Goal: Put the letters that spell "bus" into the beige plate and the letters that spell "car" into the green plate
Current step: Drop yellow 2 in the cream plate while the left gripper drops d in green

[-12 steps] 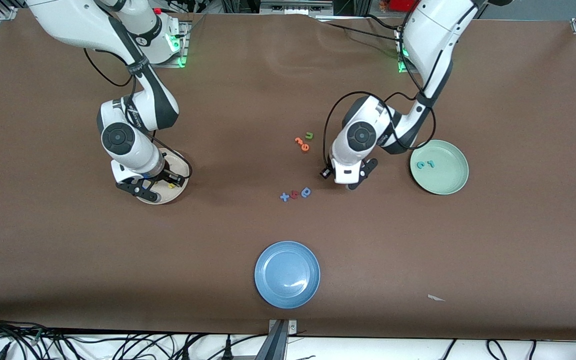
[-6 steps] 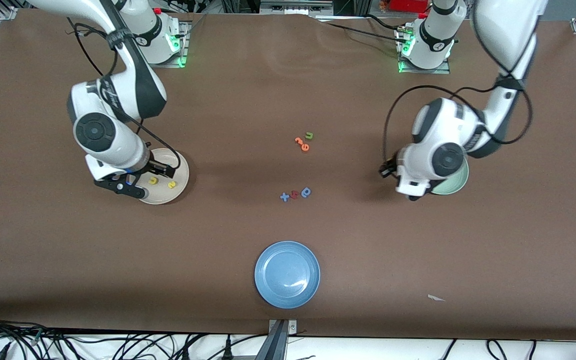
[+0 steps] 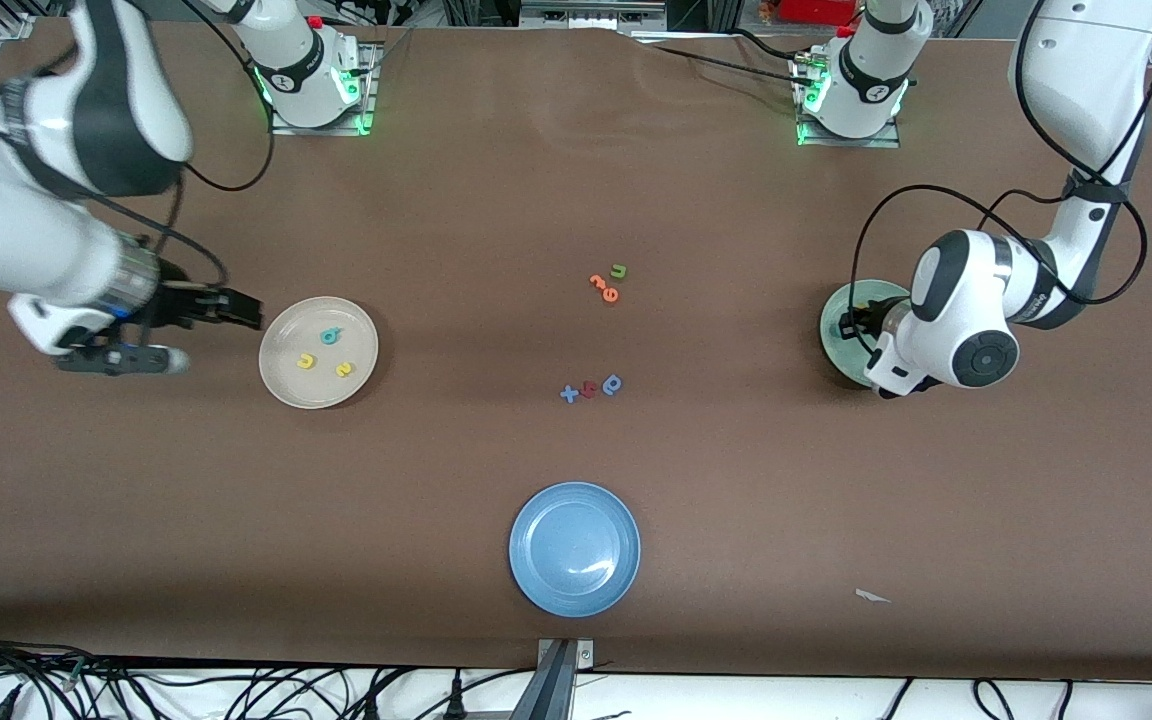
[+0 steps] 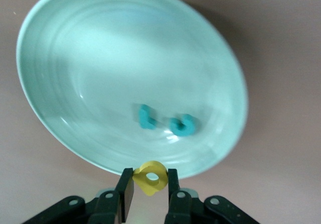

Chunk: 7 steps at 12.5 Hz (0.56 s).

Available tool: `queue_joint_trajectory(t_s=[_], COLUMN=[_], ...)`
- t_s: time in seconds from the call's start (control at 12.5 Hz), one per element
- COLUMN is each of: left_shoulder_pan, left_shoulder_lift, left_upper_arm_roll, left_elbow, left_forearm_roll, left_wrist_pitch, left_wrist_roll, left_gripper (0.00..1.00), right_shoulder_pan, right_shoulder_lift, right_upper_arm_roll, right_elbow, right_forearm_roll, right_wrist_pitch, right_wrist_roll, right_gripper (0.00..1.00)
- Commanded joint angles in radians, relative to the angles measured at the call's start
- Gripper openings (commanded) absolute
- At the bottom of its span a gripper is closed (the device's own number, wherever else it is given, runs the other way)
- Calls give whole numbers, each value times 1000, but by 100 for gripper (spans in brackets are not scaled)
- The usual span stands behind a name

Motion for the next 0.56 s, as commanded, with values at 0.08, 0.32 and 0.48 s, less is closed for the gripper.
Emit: queue_joint_trajectory(t_s=[0.08,0.32,0.48], left_shoulder_pan=[45,45,40], left_shoulder_lift=[14,-26,-28], left_upper_arm_roll=[-14,-17,-20], left_elbow=[-7,60,262], left_forearm_roll=[38,28,15], left_wrist_pitch=[5,-90,-316], left_wrist_roll=[61,64,64], left_gripper=[32,100,100], right_shoulder_pan=[-42,-74,-81], right_shoulder_lift=[-150,-182,-185], right_upper_arm_roll=[-6,34,43], right_elbow=[-18,5,43], right_forearm_roll=[24,-106,-136], right_wrist_pitch=[-95,-115,-144], right_wrist_roll=[-140,-138,-137], right_gripper=[100,100,100])
